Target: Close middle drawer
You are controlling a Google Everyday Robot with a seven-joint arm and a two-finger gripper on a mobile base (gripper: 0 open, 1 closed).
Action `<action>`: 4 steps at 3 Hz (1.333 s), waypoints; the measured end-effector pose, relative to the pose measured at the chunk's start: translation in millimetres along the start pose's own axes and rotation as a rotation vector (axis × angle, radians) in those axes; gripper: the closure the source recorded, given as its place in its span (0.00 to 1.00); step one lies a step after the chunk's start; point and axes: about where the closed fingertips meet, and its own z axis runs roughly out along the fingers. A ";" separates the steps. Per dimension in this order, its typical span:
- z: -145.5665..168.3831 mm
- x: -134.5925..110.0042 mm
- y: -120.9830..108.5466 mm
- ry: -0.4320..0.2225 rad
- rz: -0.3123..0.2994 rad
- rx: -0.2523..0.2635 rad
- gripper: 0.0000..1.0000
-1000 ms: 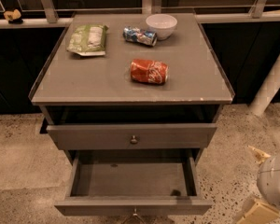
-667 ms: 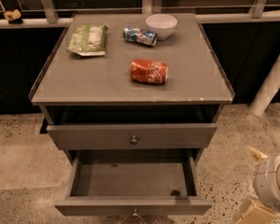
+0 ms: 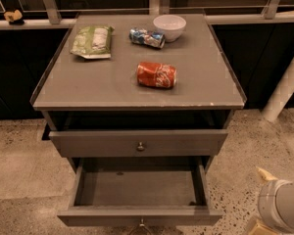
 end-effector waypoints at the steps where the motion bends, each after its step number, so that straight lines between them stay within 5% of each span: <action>1: 42.0 19.0 11.6 -0.061 0.037 -0.039 0.00; 2: 90.7 32.3 28.6 -0.120 0.076 -0.113 0.00; 4: 95.4 30.9 31.6 -0.090 0.048 -0.084 0.00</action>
Offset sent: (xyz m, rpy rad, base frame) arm -0.0006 -0.0145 -0.1451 0.2639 0.0759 -0.0257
